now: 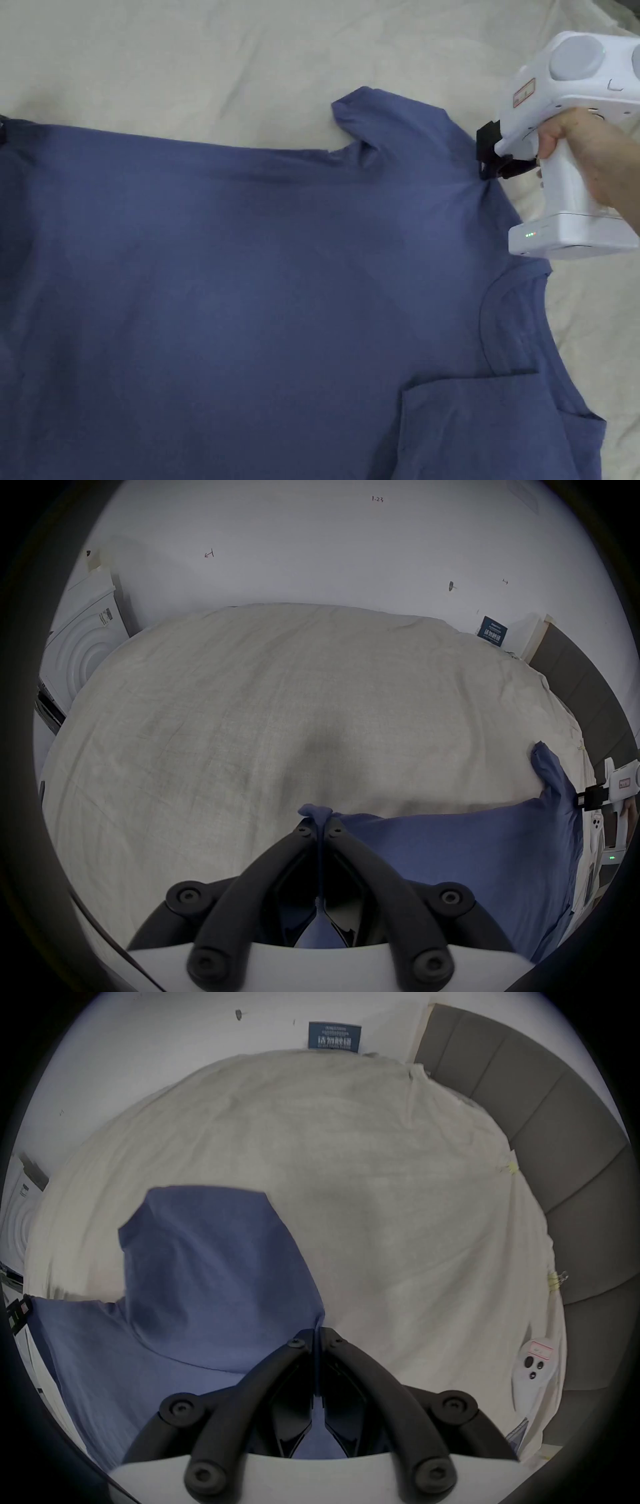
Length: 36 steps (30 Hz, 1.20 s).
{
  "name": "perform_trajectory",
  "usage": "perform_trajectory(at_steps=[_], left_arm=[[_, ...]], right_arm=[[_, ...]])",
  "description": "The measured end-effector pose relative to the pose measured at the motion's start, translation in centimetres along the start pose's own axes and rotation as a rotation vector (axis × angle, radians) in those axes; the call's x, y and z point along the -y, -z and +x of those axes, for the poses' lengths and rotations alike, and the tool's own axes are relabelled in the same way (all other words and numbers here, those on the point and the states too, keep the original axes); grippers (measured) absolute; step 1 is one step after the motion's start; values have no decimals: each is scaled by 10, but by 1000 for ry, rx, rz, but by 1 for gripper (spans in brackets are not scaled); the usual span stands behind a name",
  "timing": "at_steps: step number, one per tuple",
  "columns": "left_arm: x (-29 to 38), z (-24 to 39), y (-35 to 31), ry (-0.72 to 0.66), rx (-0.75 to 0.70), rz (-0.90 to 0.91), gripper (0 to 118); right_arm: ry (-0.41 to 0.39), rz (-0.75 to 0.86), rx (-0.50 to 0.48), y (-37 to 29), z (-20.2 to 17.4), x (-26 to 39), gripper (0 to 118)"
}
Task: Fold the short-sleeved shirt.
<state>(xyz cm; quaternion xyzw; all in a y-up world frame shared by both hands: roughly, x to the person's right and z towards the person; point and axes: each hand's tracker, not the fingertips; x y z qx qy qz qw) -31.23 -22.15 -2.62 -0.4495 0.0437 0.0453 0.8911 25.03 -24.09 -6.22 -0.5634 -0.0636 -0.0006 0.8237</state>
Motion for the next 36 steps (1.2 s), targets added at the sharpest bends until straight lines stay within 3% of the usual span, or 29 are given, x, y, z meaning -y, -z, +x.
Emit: perform_trajectory(at_steps=[5,10,13,22,36], left_arm=[[-2,-3,-37,-10,17,26,0],[3,-8,-98,-36,25,95,0],[7,-20,-145,-69,50,170,0],[25,-50,-293,-111,85,370,0],[11,-64,-482,-120,22,752,0]], right_arm=[[47,81,-68,-62,15,-1,1],[4,174,-81,-143,26,12,1],[-99,237,-14,-197,25,26,1],[-139,445,-36,-359,38,91,1],[-85,829,-94,-561,50,150,1]])
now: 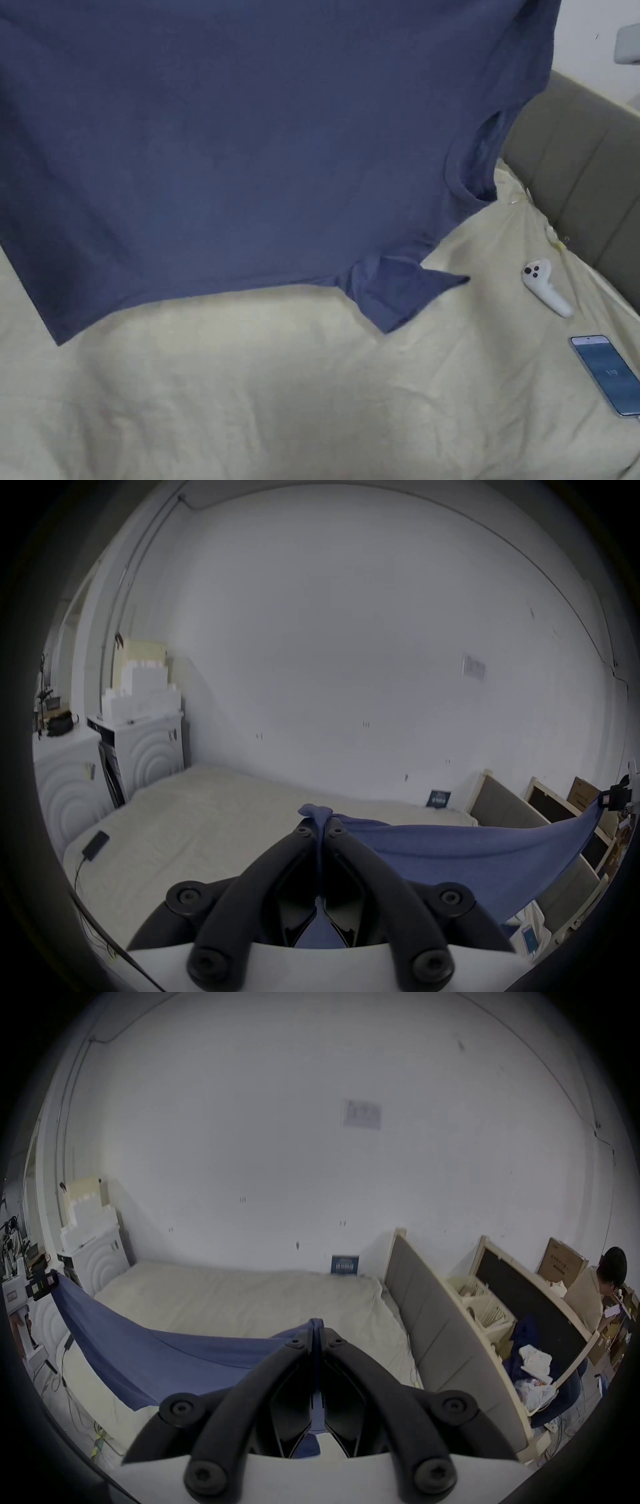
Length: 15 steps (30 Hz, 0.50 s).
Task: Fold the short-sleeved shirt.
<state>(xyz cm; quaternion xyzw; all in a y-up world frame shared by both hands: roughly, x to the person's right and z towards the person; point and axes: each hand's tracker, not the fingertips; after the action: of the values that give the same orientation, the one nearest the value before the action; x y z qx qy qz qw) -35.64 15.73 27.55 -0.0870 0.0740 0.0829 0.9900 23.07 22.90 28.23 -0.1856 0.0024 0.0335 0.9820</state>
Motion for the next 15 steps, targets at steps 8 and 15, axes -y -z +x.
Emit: perform_trajectory(at_steps=[8,15], left_arm=[[-52,18,-12,9,-41,86,0],[-67,35,20,58,-82,76,0]], right_arm=[[42,153,62,-22,-8,-45,1],[13,192,112,-11,-19,-71,1]])
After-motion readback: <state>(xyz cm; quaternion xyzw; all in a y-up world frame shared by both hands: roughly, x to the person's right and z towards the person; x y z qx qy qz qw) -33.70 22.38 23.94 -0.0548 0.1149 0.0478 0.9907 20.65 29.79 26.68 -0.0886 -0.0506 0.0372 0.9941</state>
